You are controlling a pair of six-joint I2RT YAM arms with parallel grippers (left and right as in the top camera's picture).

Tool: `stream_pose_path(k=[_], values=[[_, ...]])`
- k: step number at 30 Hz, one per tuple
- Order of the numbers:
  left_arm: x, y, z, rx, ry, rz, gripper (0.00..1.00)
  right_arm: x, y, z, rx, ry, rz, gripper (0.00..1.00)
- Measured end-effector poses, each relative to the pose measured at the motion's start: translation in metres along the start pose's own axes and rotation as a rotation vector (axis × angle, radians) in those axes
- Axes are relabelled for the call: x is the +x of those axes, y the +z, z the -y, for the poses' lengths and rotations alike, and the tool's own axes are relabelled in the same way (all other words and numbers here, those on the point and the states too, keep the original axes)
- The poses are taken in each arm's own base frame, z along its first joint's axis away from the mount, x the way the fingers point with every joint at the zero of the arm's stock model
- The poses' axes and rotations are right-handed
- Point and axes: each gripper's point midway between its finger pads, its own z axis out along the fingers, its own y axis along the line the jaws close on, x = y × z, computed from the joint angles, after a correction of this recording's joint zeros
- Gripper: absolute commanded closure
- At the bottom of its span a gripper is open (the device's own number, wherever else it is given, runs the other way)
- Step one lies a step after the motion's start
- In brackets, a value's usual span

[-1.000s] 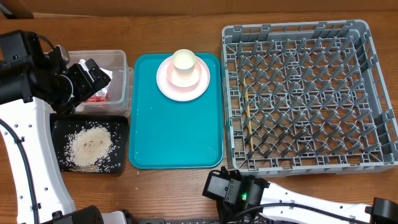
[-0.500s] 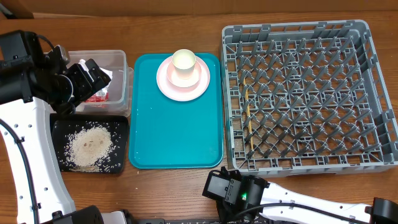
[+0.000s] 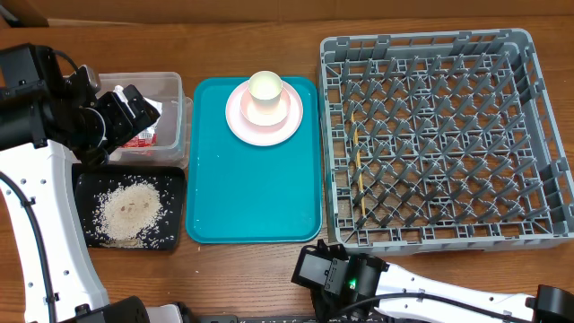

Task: Sort waste into correct bins and load items into the dishwasher
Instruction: 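Carry the bowl with the right gripper back onto the teal tray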

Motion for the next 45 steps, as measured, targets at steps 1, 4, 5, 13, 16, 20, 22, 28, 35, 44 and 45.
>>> stream_pose_path(k=[1,4,5,13,16,20,22,28,35,44,45], values=[[0.0,0.0,0.0,0.0,0.0,0.0,0.0,-0.001,0.0,0.0,0.0,-0.004,0.006,0.96],[0.0,0.0,0.0,0.0,0.0,0.0,0.0,-0.002,0.0,0.0,0.002,-0.009,0.01,0.96],[0.0,0.0,0.0,0.0,0.0,0.0,0.0,-0.002,0.0,0.0,0.002,-0.01,0.009,0.96],[0.0,0.0,0.0,0.0,0.0,0.0,0.0,-0.002,-0.024,-0.005,0.022,-0.001,-0.004,0.96],[0.0,0.0,0.0,0.0,0.0,0.0,0.0,-0.009,-0.05,-0.028,-0.036,-0.022,0.018,0.96],[0.0,0.0,0.0,0.0,0.0,0.0,0.0,-0.023,-0.098,-0.064,-0.141,-0.077,0.083,0.96],[0.0,0.0,0.0,0.0,0.0,0.0,0.0,-0.028,-0.12,-0.078,-0.191,-0.099,0.118,0.96],[0.0,0.0,0.0,0.0,0.0,0.0,0.0,-0.05,-0.156,-0.093,-0.233,-0.157,0.251,0.96],[0.0,0.0,0.0,0.0,0.0,0.0,0.0,-0.106,-0.171,-0.07,-0.184,-0.136,0.415,0.96],[0.0,0.0,0.0,0.0,0.0,0.0,0.0,-0.164,-0.195,-0.048,-0.264,-0.11,0.514,0.96],[0.0,0.0,0.0,0.0,0.0,0.0,0.0,-0.168,-0.197,-0.045,-0.273,-0.111,0.517,0.96]])
